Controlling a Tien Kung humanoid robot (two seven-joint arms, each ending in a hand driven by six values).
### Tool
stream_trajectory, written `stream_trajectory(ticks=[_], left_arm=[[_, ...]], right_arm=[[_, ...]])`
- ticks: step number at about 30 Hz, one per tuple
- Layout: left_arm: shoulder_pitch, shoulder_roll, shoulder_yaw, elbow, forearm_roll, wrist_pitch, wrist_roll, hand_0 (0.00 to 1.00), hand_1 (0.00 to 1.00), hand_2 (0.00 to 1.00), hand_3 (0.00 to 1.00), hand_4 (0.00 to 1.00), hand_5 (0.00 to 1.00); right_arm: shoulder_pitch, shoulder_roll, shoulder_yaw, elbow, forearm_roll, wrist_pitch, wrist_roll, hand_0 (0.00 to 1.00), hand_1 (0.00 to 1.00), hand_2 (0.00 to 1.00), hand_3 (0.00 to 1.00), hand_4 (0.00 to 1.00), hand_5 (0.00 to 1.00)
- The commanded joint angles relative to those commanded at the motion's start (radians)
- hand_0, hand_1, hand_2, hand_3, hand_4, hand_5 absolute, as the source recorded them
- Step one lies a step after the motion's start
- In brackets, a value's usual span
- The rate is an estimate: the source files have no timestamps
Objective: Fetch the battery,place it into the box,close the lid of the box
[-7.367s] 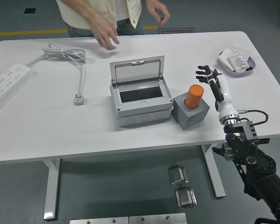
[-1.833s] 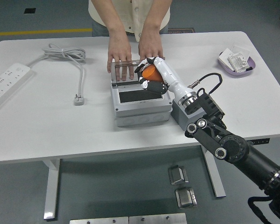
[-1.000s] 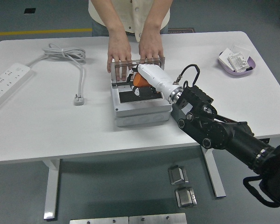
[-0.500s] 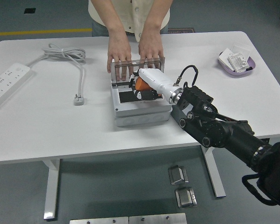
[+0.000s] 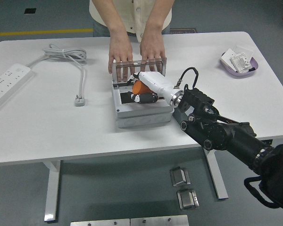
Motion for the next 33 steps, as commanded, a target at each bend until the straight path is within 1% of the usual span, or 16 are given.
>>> stream_trajectory(ticks=[2, 3, 8, 9, 10, 14, 18, 22, 26, 32, 33], left_arm=[[0.001, 0.001, -0.007, 0.0, 0.004, -0.001, 0.004, 0.623, 0.675, 0.673, 0.703, 0.689, 0.16], [0.002, 0.001, -0.009, 0.0, 0.005, -0.001, 0.006, 0.623, 0.675, 0.673, 0.702, 0.688, 0.159], [0.004, 0.0, -0.011, 0.0, 0.004, -0.002, 0.01, 0.623, 0.675, 0.673, 0.702, 0.688, 0.159], [0.004, -0.001, -0.011, 0.0, 0.004, -0.002, 0.01, 0.623, 0.674, 0.672, 0.702, 0.688, 0.159], [0.005, -0.001, -0.01, 0.0, 0.004, -0.002, 0.01, 0.623, 0.674, 0.672, 0.702, 0.688, 0.159], [0.006, -0.004, -0.007, 0.0, 0.001, -0.003, 0.011, 0.623, 0.674, 0.672, 0.702, 0.688, 0.159], [0.007, -0.007, -0.004, 0.0, -0.001, -0.004, 0.011, 0.623, 0.674, 0.67, 0.702, 0.688, 0.16], [0.008, -0.009, -0.003, 0.0, -0.004, -0.003, 0.011, 0.623, 0.674, 0.671, 0.702, 0.688, 0.161], [0.011, -0.012, -0.004, 0.0, -0.008, -0.003, 0.011, 0.623, 0.674, 0.671, 0.702, 0.688, 0.161], [0.018, -0.018, -0.004, 0.0, -0.014, -0.003, 0.012, 0.623, 0.674, 0.671, 0.701, 0.688, 0.161], [0.019, -0.019, -0.005, 0.0, -0.015, -0.003, 0.012, 0.623, 0.673, 0.669, 0.702, 0.687, 0.163]], right_arm=[[0.0, 0.0, 0.0, 0.001, 0.0, 0.0, 0.0, 0.521, 0.496, 0.583, 0.648, 0.852, 0.469], [0.0, 0.001, 0.0, 0.002, 0.0, 0.0, 0.0, 0.542, 0.5, 0.589, 0.653, 0.855, 0.478], [0.001, -0.001, -0.001, 0.009, -0.001, 0.001, -0.001, 0.542, 0.5, 0.589, 0.653, 0.855, 0.478], [0.0, -0.001, 0.001, 0.012, -0.002, 0.002, -0.002, 0.564, 0.504, 0.59, 0.661, 0.886, 0.504], [0.0, -0.002, 0.003, 0.015, -0.003, 0.003, -0.003, 0.564, 0.504, 0.59, 0.661, 0.886, 0.504], [-0.002, -0.008, 0.016, 0.035, -0.002, 0.007, -0.007, 0.564, 0.504, 0.59, 0.661, 0.886, 0.504], [-0.007, -0.02, 0.036, 0.072, -0.003, 0.013, -0.014, 0.566, 0.503, 0.592, 0.657, 0.892, 0.512], [-0.021, -0.043, 0.051, 0.137, -0.004, 0.026, -0.027, 0.576, 0.492, 0.592, 0.648, 0.894, 0.518], [-0.048, -0.075, 0.077, 0.219, -0.019, 0.049, -0.049, 0.576, 0.492, 0.592, 0.648, 0.894, 0.518], [-0.104, -0.131, 0.141, 0.351, -0.04, 0.099, -0.091, 0.582, 0.489, 0.592, 0.648, 0.893, 0.522], [-0.113, -0.14, 0.153, 0.376, -0.042, 0.108, -0.098, 0.566, 0.481, 0.595, 0.647, 0.893, 0.527]])
